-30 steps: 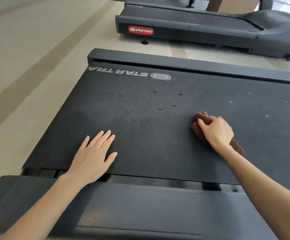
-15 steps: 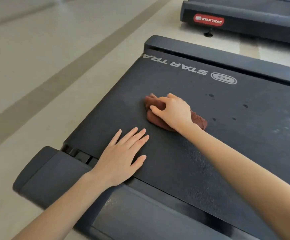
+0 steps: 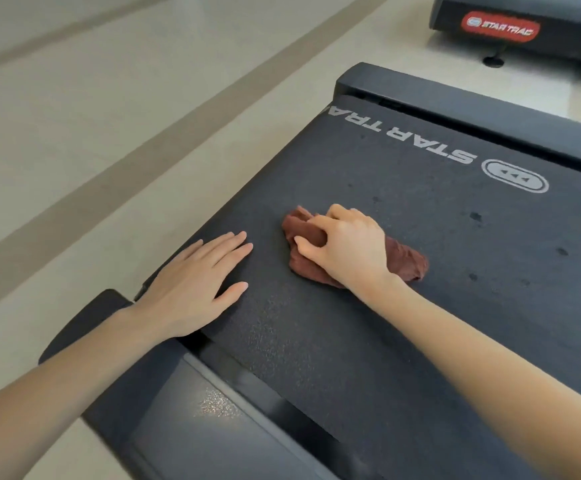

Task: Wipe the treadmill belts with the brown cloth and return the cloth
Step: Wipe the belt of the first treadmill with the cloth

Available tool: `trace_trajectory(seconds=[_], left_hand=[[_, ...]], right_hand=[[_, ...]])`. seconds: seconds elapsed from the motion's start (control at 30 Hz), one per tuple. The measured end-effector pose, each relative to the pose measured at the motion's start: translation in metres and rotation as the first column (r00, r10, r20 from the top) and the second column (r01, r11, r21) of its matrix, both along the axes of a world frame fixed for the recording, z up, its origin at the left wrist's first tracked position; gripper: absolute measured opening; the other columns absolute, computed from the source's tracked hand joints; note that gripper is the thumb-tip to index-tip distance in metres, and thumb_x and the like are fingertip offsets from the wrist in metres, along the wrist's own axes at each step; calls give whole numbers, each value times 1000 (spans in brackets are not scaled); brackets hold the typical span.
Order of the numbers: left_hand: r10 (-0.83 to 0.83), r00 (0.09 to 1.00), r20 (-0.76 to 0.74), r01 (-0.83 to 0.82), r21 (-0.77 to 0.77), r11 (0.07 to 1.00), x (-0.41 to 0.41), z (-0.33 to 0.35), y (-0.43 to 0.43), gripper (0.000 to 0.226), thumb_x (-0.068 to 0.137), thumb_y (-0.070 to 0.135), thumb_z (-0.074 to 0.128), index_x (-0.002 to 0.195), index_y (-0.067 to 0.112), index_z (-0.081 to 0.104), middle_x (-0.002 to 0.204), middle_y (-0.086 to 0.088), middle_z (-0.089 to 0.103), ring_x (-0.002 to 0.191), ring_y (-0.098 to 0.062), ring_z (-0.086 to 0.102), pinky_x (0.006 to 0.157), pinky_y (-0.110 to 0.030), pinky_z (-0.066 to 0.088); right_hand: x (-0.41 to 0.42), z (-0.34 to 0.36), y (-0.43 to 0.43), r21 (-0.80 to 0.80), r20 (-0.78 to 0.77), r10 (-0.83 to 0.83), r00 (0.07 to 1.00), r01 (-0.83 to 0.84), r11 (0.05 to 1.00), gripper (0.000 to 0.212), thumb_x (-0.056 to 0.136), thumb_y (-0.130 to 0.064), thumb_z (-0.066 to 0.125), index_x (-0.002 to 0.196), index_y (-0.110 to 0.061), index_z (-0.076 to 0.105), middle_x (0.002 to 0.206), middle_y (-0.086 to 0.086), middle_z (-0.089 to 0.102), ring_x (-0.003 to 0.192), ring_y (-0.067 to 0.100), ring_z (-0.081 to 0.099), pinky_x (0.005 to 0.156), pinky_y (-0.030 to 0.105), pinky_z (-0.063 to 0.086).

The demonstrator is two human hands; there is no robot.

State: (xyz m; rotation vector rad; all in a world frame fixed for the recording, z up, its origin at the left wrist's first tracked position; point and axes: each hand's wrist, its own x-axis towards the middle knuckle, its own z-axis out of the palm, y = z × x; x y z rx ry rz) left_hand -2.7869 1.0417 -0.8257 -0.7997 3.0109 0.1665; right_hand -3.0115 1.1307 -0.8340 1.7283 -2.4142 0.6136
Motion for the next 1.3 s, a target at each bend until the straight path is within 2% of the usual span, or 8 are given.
trace_trajectory(seconds=[0.13, 0.27, 0.5, 0.67, 0.9, 1.07, 1.2, 1.3], left_hand=[[-118, 992, 43, 119, -27, 993, 4, 6, -17, 60, 93, 52, 24, 146, 24, 28, 154, 8, 21, 142, -8, 15, 115, -27, 14], [-219, 975, 32, 219, 7, 976, 4, 7, -34, 56, 93, 47, 26, 143, 24, 36, 150, 7, 31, 140, -10, 24, 115, -27, 17], [-402, 912, -77, 403, -11, 915, 19, -13, -70, 51, 96, 44, 31, 142, 25, 38, 152, 7, 29, 141, -10, 23, 113, -32, 19], [-520, 844, -132, 522, -27, 853, 26, -19, -97, 49, 95, 44, 33, 139, 26, 43, 150, 6, 34, 139, -11, 27, 110, -32, 23], [-606, 790, -96, 602, -63, 796, 34, -10, -112, 51, 95, 45, 29, 139, 26, 43, 149, 6, 35, 138, -13, 30, 110, -34, 30], [-682, 731, -12, 677, -115, 727, 58, -2, -130, 53, 91, 47, 28, 134, 26, 51, 142, 4, 46, 129, -14, 45, 96, -31, 46], [-723, 691, -2, 721, -75, 689, 102, -10, -164, 50, 88, 48, 33, 127, 29, 58, 134, 9, 54, 116, -7, 56, 86, -24, 52], [-643, 765, -13, 643, -14, 766, 140, -18, -198, 49, 94, 47, 26, 124, 28, 59, 129, 10, 58, 113, -8, 58, 87, -22, 50]], right_hand=[[0, 0, -72, 31, -17, -53, 998, 53, 998, 37, 89, -52, 48, 106, -27, 68, 95, 2, 60, 90, 27, 58, 67, 31, 36], [4, 7, -63, 89, -32, -42, 999, 45, 995, 40, 90, -54, 44, 114, -29, 65, 101, 3, 58, 92, 27, 56, 73, 33, 40], [39, 0, 37, -47, -96, -57, 994, 53, 997, 33, 84, -49, 52, 85, -24, 73, 71, 1, 56, 61, 23, 51, 57, 35, 45], [50, 3, -61, -54, -22, -135, 991, 134, 990, 30, 83, -48, 56, 89, -25, 74, 77, 2, 61, 72, 24, 59, 66, 35, 47], [26, 13, -171, 66, 15, -387, 922, 385, 920, 32, 85, -53, 53, 100, -30, 69, 93, -1, 58, 93, 27, 58, 66, 28, 33], [87, 10, -129, 38, -60, -455, 889, 457, 888, 36, 85, -54, 53, 102, -29, 70, 88, 0, 61, 85, 24, 61, 64, 29, 39], [156, 10, -90, 47, -21, -425, 905, 425, 904, 31, 83, -53, 55, 95, -30, 72, 80, -4, 62, 75, 16, 60, 64, 25, 43], [196, 17, -79, 96, 74, -460, 885, 453, 886, 28, 83, -52, 56, 95, -32, 72, 79, -7, 61, 74, 13, 59, 66, 28, 47]])
